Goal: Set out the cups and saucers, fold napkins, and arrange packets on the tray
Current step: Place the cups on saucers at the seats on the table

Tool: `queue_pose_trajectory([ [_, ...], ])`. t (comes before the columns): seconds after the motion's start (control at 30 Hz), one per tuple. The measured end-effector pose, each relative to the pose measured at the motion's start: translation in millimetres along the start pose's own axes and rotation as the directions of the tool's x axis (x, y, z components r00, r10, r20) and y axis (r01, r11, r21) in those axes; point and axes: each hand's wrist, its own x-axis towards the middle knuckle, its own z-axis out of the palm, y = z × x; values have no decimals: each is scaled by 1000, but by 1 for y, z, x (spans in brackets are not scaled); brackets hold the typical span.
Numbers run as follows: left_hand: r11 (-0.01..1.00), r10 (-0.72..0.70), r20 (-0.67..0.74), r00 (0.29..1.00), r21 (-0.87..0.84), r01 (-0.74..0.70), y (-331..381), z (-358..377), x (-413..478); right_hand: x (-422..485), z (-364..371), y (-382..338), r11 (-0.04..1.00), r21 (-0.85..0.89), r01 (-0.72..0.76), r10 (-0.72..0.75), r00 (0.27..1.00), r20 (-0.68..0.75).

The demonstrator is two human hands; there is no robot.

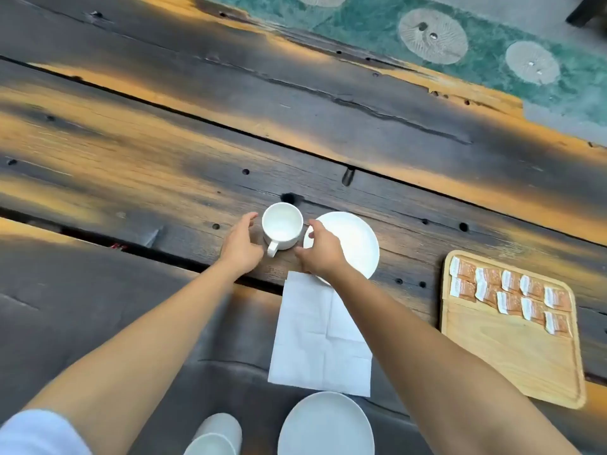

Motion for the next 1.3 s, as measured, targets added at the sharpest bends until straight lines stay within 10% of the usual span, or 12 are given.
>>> queue_pose_trajectory([
  [0.33,980,85,100,991,-188,-65,-2,15,27,23,12,0,943,324,69,-66,998,-19],
  [1.3,973,210,258,943,-151,-175,103,100,-35,-33,-90,68,916,402,-8,65,990,-128],
])
